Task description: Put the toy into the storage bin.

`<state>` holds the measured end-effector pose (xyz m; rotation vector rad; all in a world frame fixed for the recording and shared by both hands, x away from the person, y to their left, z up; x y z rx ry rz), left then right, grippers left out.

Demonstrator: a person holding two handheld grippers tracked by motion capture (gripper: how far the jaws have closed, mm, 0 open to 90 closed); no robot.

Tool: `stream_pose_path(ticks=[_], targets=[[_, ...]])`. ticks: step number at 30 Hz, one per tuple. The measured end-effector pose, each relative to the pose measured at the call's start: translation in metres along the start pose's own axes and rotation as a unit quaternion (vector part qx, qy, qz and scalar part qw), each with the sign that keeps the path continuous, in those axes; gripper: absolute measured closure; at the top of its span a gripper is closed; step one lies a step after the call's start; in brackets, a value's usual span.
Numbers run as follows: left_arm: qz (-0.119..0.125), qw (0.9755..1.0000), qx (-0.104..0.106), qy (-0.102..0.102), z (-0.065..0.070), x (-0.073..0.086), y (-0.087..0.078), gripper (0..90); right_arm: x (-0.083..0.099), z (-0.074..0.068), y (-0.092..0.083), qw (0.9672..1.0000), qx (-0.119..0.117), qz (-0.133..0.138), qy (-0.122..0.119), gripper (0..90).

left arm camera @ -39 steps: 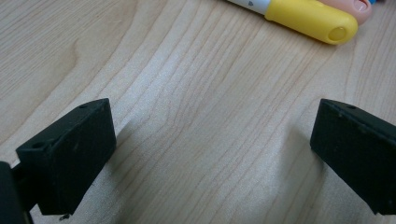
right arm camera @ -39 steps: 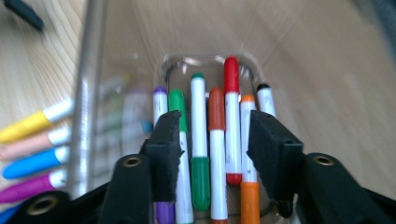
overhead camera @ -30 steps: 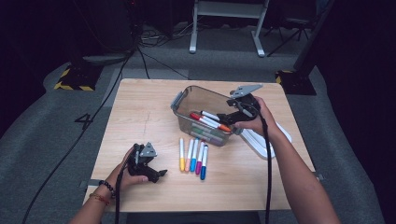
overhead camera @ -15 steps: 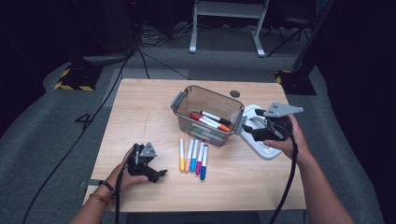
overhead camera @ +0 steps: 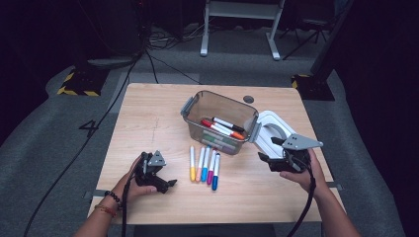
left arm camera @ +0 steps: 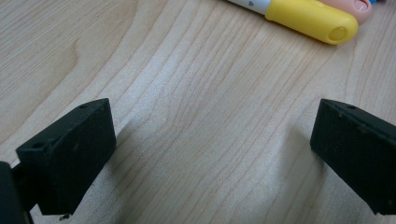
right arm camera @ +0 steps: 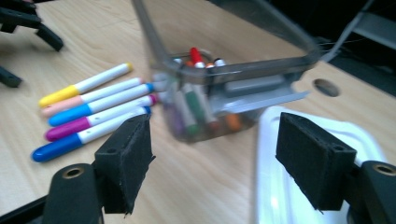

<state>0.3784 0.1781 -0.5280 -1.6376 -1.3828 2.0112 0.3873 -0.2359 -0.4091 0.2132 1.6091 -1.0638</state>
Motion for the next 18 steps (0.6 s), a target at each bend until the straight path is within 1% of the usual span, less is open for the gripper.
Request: stream_pose_path(ticks=[1,3,4,5,6,8,10,12,15,16,17,18], targets=[[0.000,1.0000,0.000,0.000,0.000,0.000,0.000,0.6,0.003,-0.003,0.002,1.0000,-0.008,0.000,0.002,27.2],[0.000,1.0000,0.000,0.000,0.000,0.000,0.000,0.6,0.007,-0.009,0.006,0.9999,-0.012,0.004,0.004,28.1],[0.000,1.0000,0.000,0.001,0.000,0.000,0.000,0.6,0.011,-0.013,0.011,0.9997,-0.024,0.004,0.010,28.9],[0.000,1.0000,0.000,0.001,0.000,0.000,0.000,0.6,0.013,-0.016,0.013,0.9994,-0.034,0.002,0.010,28.9],[0.000,1.0000,0.000,0.000,0.000,0.000,0.000,0.5,0.017,-0.023,0.019,0.9990,-0.045,-0.004,0.007,29.4],[0.000,1.0000,0.000,0.000,0.000,0.000,0.000,0.5,0.023,-0.034,0.029,0.9981,-0.058,-0.022,-0.006,29.9],[0.000,1.0000,0.000,0.000,0.000,0.000,0.000,0.6,0.029,-0.045,0.041,0.9964,-0.077,-0.034,-0.009,31.5],[0.000,1.0000,0.000,0.000,0.000,0.000,0.000,0.6,0.033,-0.059,0.055,0.9943,-0.089,-0.054,-0.025,31.5],[0.000,1.0000,0.000,0.000,0.000,0.000,0.000,0.6,0.033,-0.074,0.070,0.9919,-0.104,-0.065,-0.033,31.6],[0.000,1.0000,0.000,0.000,0.000,0.000,0.000,0.6,0.033,-0.074,0.070,0.9919,-0.104,-0.065,-0.033,31.6],[0.000,1.0000,0.000,0.000,0.000,0.000,0.000,0.6,0.033,-0.082,0.078,0.9911,-0.107,-0.068,-0.039,31.6],[0.000,1.0000,0.000,0.000,0.000,0.000,0.000,0.5,0.032,-0.087,0.083,0.9907,-0.110,-0.070,-0.041,31.3]])
Point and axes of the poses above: each handheld gripper's, and its own axes: y roughly forward along the jaws, x roughly out of its underside, z roughly to its right, the point moved 3 cm from there along y, roughly forward along the jaws, and after that the axes turned 6 degrees about y, right-handed, at the moved point
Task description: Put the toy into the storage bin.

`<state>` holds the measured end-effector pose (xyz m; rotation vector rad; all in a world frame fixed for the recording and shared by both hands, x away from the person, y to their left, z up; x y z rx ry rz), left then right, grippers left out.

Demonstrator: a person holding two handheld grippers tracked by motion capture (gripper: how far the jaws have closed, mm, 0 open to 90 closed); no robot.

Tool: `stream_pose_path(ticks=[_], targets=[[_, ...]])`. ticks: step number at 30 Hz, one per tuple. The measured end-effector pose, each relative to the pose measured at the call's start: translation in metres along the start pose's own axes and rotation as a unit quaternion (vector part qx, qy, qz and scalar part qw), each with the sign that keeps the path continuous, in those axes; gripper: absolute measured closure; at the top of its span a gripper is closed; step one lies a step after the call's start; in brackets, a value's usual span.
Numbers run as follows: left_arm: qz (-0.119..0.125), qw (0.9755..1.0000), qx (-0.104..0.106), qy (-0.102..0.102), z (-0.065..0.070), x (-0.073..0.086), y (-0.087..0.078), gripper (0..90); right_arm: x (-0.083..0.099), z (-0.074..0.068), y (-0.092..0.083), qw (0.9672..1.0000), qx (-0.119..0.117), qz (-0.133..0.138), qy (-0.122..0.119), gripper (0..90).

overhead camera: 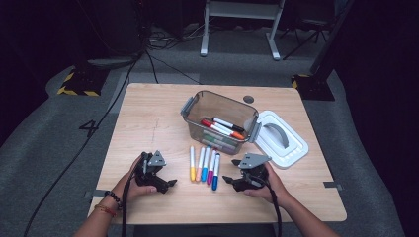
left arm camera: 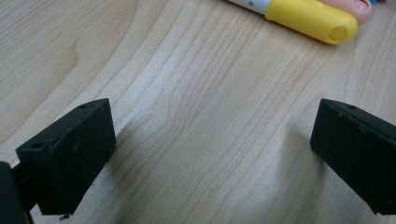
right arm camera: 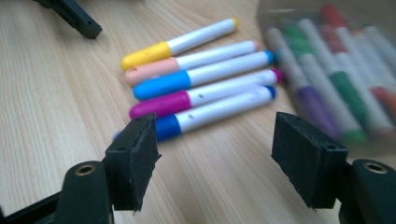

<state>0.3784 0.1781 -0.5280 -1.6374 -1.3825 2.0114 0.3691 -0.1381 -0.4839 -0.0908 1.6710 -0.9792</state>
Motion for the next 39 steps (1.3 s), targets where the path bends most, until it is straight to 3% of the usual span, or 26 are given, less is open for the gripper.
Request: stream_pose_path(ticks=[7,13,20,27,29,32,36,39], targets=[[0.001,1.0000,0.000,0.001,0.000,0.000,0.000,0.6,-0.005,-0.016,0.036,0.9997,-0.005,-0.022,-0.013,30.2],[0.000,1.0000,0.000,0.001,0.000,0.000,0.000,0.6,0.000,-0.015,0.041,0.9993,-0.001,-0.037,-0.010,29.3],[0.000,1.0000,0.000,0.000,0.000,0.000,0.000,0.6,0.015,-0.001,0.023,0.9986,0.012,-0.049,0.013,30.2],[0.001,1.0000,-0.001,-0.001,0.000,0.000,0.000,0.6,0.038,0.017,-0.004,0.9970,0.023,-0.068,0.029,45.0],[0.000,1.0000,0.000,-0.001,0.000,0.000,0.000,0.6,0.045,0.023,-0.010,0.9955,0.041,-0.075,0.041,51.2],[0.001,1.0000,-0.001,-0.001,0.000,0.000,0.000,0.6,0.051,0.032,-0.018,0.9951,0.028,-0.074,0.059,62.7],[0.000,1.0000,-0.001,-0.001,0.000,0.000,0.000,0.6,0.053,0.038,-0.021,0.9956,0.017,-0.075,0.053,72.2],[0.000,1.0000,-0.001,-0.001,0.000,0.000,0.000,0.6,0.052,0.043,-0.020,0.9957,0.013,-0.073,0.056,74.4]])
Point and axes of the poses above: each handheld gripper's, and its own axes: y roughly forward along the jaws, x roughly out of its underside, z roughly to its right, the point moved 3 cm from there along y, roughly forward along the jaws, and after that the axes turned 6 degrees about y, right-handed, at the moved point
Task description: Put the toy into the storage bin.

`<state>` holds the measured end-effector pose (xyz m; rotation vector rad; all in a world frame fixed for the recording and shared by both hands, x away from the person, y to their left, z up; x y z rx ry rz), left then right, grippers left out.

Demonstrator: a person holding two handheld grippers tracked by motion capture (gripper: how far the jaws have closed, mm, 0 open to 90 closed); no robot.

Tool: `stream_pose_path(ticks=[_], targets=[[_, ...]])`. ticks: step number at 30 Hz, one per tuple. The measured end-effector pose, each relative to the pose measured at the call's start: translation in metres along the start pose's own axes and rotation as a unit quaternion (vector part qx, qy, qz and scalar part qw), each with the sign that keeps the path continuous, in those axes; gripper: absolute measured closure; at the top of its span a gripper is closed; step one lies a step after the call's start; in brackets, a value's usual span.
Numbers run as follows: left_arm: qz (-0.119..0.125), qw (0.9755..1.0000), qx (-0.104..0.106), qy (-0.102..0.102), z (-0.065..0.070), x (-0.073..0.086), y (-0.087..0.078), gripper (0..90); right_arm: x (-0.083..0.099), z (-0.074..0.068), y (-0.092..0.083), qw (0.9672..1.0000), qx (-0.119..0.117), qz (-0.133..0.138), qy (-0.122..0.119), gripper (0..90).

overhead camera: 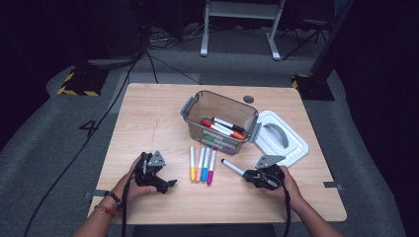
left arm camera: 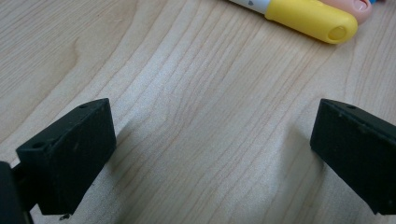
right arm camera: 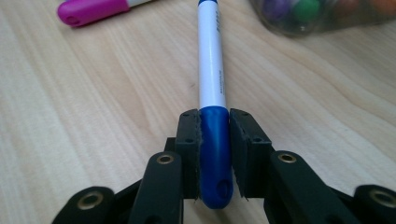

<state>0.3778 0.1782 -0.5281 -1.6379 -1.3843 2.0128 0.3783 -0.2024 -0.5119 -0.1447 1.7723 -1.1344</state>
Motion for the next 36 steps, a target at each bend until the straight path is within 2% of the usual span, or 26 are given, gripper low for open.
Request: stream_pose_path(ticks=[2,4,7,13,17,23,29,36], targets=[[0.000,1.0000,0.000,0.000,0.000,0.000,0.000,0.6,-0.002,0.003,0.001,1.0000,0.008,0.001,-0.001,74.9],[0.000,1.0000,0.000,0.000,0.000,0.000,0.000,0.6,-0.003,0.002,0.001,0.9999,0.012,-0.001,-0.012,74.9],[0.000,1.0000,0.001,0.001,0.000,0.000,0.000,0.6,-0.003,0.002,0.000,0.9997,0.011,0.001,-0.022,75.0],[0.000,1.0000,0.001,0.001,0.000,0.000,0.000,0.5,-0.007,-0.003,-0.015,0.9987,0.006,0.020,-0.047,75.0],[0.000,1.0000,0.001,0.001,0.000,0.000,0.000,0.6,-0.013,-0.010,-0.027,0.9974,-0.007,0.041,-0.060,75.0],[0.000,1.0000,0.001,0.001,0.000,0.000,0.000,0.6,-0.027,-0.021,-0.043,0.9934,-0.034,0.073,-0.082,75.0],[0.000,1.0000,0.001,0.001,0.000,0.000,0.000,0.6,-0.041,-0.028,-0.054,0.9897,-0.045,0.094,-0.099,75.0],[0.000,1.0000,0.001,0.000,0.000,0.000,0.000,0.6,-0.067,-0.042,-0.074,0.9819,-0.054,0.122,-0.134,75.0]])
Point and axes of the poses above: each handheld gripper's, and its own axes: y roughly forward along the jaws, x roughly out of its underside, z roughly to its right, the point moved 3 cm from there along y, roughly forward along the jaws, and after that the axes turned 6 degrees about y, right-handed, at the moved point
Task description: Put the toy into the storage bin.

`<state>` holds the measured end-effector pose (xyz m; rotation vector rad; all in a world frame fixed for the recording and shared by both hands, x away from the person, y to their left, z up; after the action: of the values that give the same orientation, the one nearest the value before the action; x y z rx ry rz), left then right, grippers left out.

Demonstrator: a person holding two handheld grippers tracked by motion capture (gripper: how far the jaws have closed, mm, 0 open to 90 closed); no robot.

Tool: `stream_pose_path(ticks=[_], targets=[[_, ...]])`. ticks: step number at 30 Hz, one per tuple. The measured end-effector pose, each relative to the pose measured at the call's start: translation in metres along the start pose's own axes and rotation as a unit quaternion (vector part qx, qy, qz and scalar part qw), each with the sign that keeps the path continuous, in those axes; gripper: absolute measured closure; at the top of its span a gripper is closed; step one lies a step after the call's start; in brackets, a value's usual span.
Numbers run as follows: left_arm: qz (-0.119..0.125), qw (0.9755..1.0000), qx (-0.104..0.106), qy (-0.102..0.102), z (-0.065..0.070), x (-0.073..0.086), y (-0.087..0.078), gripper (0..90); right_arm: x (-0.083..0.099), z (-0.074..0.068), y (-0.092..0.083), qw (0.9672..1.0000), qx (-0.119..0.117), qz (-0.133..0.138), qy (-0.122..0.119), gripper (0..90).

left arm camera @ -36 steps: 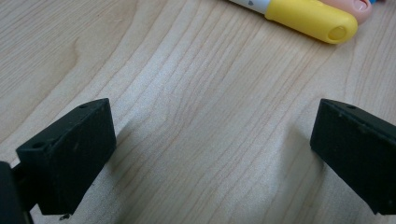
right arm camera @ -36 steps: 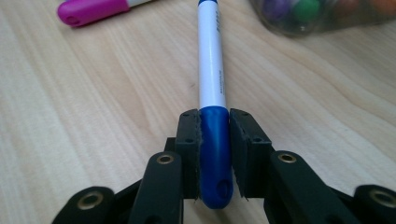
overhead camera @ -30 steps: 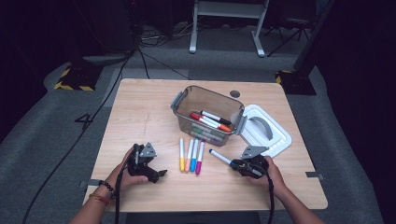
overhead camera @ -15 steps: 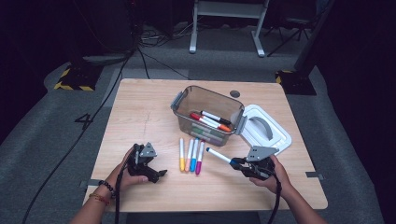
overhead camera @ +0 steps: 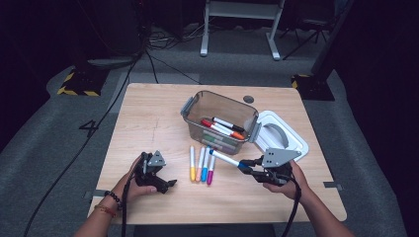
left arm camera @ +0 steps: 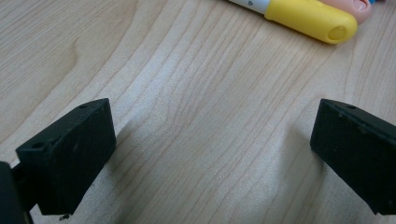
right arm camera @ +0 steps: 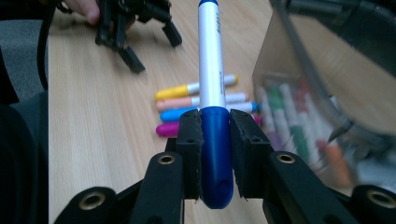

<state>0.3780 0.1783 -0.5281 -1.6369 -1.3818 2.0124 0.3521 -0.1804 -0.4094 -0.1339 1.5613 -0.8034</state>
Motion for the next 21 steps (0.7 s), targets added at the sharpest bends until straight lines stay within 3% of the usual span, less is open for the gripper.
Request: stream_pose_path(ticks=[7,16,21], targets=[[0.000,1.0000,-0.001,-0.001,0.000,0.000,0.000,0.6,-0.033,0.017,-0.006,0.9995,0.002,0.030,0.001,75.0],[0.000,1.0000,-0.001,0.000,0.000,0.000,0.000,0.5,-0.071,0.043,0.007,0.9993,0.011,0.035,-0.006,75.0],[0.000,1.0000,-0.001,-0.001,0.000,0.000,0.000,0.6,-0.083,0.062,0.017,0.9995,0.024,0.017,-0.005,74.9]])
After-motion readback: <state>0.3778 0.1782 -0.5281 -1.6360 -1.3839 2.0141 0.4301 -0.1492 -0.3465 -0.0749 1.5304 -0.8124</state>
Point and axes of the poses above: each handheld gripper's, and its own axes: y roughly forward along the jaws, x roughly out of its underside, z roughly to its right, the point moved 3 cm from there along y, roughly forward along the jaws, and after that the axes turned 6 degrees about y, right-handed, at the moved point
